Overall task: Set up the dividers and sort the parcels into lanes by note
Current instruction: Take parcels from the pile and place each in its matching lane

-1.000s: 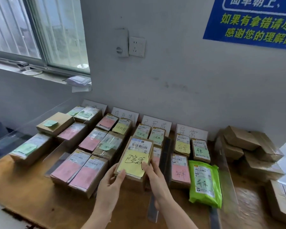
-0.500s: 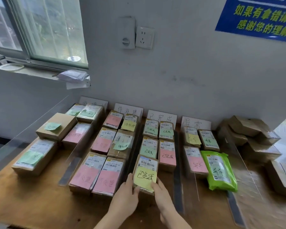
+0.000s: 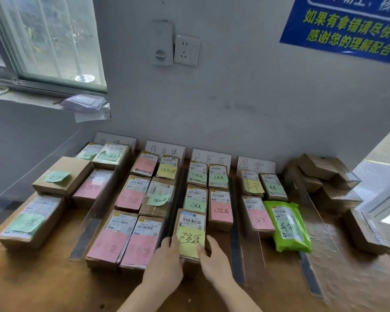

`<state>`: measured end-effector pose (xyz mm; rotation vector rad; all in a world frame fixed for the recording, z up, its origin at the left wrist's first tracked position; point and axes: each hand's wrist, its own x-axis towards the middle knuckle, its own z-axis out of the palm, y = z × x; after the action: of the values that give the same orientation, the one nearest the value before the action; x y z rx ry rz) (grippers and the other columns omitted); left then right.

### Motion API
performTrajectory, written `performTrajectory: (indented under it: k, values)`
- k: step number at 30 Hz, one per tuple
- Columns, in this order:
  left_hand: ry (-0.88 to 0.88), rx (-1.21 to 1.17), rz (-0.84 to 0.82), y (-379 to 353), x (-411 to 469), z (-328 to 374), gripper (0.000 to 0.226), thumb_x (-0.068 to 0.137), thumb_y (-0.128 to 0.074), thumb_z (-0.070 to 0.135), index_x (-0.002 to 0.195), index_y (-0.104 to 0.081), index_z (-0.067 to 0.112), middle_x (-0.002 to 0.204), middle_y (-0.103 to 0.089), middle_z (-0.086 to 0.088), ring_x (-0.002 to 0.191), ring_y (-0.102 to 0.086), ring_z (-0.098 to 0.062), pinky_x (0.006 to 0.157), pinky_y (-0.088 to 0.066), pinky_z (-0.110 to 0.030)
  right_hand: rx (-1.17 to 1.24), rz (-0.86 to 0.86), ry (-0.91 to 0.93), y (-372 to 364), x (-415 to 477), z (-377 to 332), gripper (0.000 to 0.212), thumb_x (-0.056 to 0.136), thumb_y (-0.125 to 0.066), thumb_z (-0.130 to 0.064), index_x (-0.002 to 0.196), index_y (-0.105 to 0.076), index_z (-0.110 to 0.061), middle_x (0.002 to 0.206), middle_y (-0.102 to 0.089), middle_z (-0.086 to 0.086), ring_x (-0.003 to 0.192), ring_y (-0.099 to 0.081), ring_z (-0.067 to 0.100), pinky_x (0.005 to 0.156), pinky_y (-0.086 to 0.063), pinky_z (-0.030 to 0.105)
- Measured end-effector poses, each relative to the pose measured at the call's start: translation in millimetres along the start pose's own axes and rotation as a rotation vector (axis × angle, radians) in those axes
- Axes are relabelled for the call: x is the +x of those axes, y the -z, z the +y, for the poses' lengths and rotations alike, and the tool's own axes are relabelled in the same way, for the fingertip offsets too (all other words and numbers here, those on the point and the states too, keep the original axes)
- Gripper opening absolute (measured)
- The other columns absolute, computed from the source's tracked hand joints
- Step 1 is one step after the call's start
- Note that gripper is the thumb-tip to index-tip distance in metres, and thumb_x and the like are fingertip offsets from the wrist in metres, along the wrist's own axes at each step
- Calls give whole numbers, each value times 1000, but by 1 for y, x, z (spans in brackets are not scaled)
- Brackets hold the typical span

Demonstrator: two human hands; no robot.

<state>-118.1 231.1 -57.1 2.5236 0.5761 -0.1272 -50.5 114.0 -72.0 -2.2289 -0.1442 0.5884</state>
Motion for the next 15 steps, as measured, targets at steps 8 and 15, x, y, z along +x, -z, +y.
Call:
performTrajectory:
  k: [8, 15]
  values:
    - [-215, 320, 101, 21, 17, 44, 58, 98, -52, 37, 148, -30, 20, 154, -30, -2, 145, -23, -22, 113, -31, -34, -364, 133, 185, 70, -4, 7, 53, 98, -52, -40, 148, -38, -29, 152, -41, -7, 139, -39, 13, 111, -35, 31]
    - [-360, 376, 135, 11, 27, 132, 53, 94, -57, 36, 142, -41, 21, 144, -45, 2, 133, -40, -16, 107, -38, -32, -585, 220, 222, 164, -13, 35, 52, 96, -52, -42, 144, -43, -23, 144, -48, 0, 133, -42, 22, 108, -38, 36]
